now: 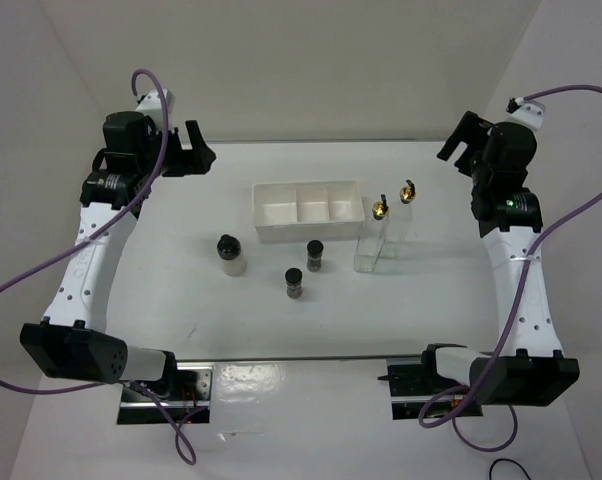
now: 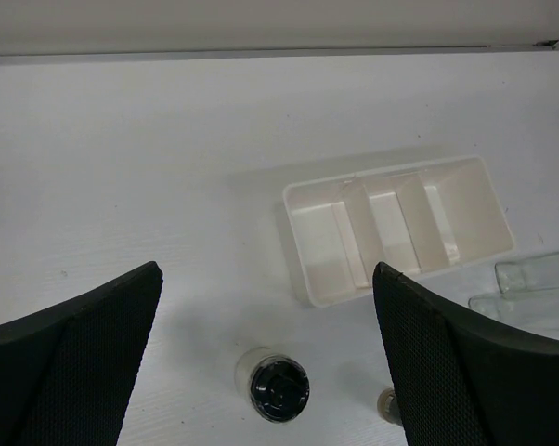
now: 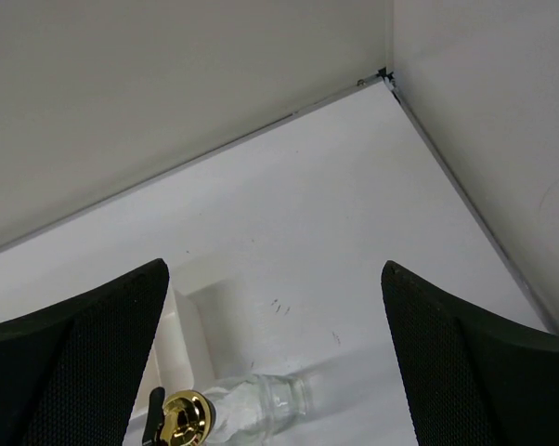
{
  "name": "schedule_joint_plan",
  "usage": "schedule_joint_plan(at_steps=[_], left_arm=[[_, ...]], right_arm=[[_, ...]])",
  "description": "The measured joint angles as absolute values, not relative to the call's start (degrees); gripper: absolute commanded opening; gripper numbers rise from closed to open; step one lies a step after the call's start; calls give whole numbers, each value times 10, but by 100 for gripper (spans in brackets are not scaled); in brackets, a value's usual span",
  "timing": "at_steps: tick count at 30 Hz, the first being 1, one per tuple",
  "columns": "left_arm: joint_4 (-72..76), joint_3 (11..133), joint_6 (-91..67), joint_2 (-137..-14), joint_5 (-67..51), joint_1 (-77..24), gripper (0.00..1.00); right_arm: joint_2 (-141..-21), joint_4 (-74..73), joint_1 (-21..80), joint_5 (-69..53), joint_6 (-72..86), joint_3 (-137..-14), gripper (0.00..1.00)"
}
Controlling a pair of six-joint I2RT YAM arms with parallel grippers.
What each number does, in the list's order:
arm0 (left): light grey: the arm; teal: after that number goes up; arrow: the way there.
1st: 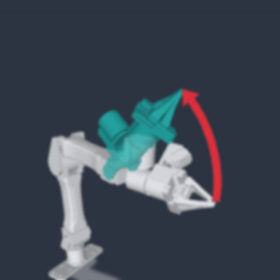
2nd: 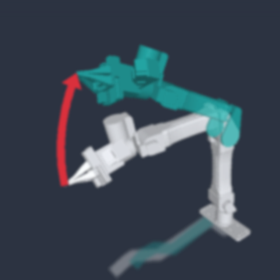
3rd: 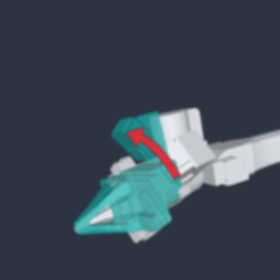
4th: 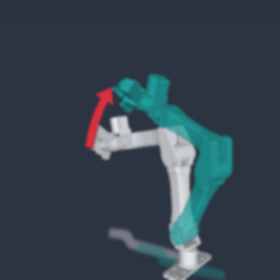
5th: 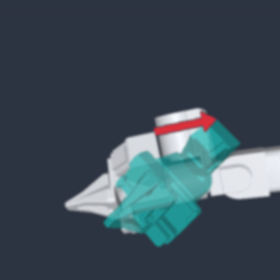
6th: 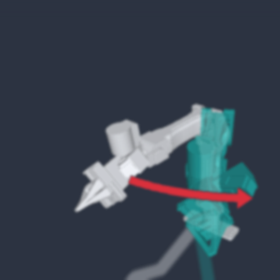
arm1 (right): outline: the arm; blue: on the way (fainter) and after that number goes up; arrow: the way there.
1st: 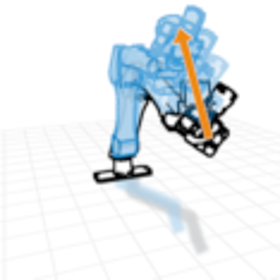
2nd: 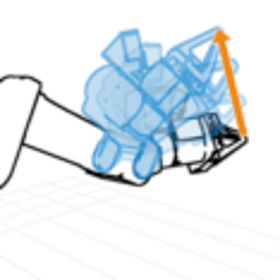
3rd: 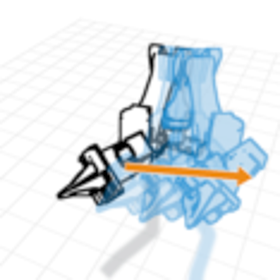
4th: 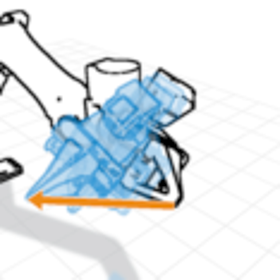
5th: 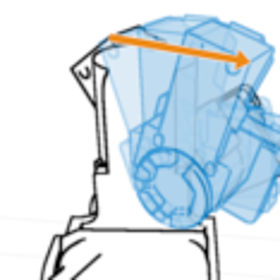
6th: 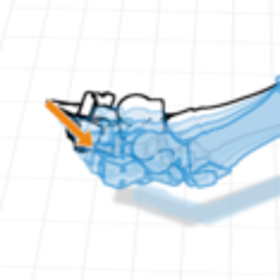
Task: Organize the condiment bottles
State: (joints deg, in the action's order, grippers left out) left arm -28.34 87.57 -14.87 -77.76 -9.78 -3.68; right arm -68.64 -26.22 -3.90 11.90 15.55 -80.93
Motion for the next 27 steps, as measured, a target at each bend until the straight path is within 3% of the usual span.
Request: schedule_joint_plan(at_steps=[27], left_arm=[[-257,798,-91,-748,-183,-93,100]], right_arm=[[-573,-157,-40,10,148,-587,100]])
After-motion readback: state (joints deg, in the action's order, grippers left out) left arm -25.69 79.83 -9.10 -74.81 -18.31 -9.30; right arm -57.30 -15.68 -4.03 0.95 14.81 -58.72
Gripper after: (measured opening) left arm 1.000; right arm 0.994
